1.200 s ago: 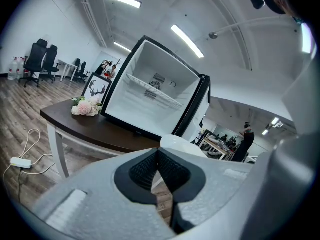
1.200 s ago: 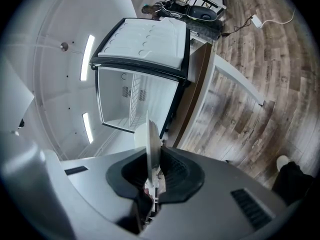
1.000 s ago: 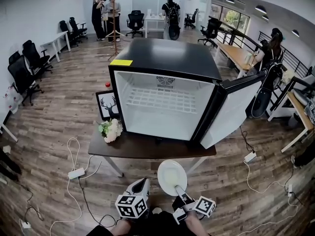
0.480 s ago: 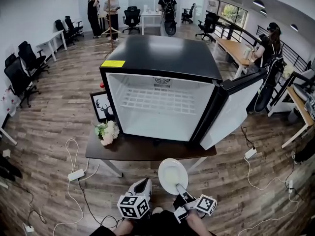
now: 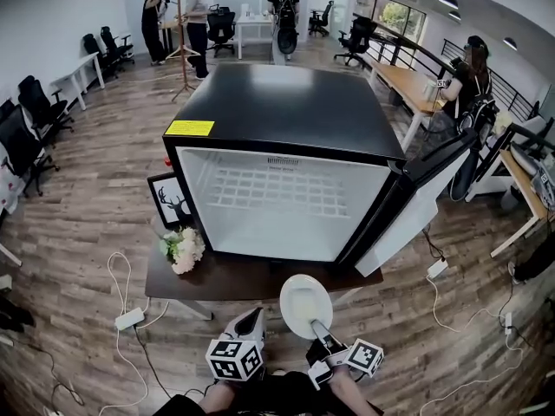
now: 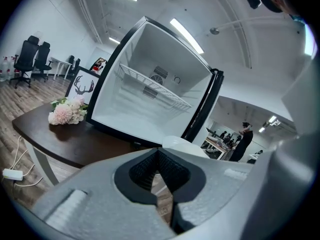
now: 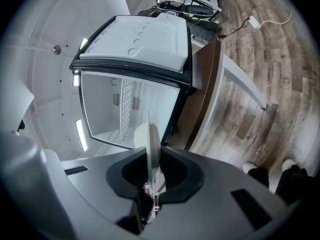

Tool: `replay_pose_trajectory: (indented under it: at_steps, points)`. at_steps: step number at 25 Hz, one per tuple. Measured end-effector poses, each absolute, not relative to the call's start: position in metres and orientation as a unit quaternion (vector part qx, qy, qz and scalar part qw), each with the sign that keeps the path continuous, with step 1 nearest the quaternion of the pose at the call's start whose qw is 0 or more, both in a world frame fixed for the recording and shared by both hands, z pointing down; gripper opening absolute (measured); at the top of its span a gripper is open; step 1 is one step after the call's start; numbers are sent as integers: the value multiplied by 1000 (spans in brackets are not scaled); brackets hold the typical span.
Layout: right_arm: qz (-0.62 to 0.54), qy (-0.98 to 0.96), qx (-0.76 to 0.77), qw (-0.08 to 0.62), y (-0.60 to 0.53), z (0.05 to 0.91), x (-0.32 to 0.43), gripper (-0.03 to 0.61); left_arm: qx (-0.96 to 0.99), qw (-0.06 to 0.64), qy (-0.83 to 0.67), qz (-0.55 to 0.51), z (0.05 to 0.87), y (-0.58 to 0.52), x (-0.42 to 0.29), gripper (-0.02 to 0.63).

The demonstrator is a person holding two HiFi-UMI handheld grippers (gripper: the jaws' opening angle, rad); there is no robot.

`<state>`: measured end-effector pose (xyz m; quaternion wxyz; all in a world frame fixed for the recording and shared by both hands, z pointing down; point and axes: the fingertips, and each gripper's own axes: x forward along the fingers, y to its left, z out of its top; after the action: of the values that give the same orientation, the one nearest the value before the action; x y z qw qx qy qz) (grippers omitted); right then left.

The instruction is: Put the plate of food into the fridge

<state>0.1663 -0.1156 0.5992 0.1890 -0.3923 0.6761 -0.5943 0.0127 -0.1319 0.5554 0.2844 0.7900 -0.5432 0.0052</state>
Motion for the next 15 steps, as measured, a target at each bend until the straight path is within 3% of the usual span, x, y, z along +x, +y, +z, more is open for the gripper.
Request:
replay_pose_trajectory:
  at_steps: [15]
  points:
    - [-577, 646, -441, 236, -185, 592, 138, 49, 827, 280, -487, 21, 556, -217, -16, 8]
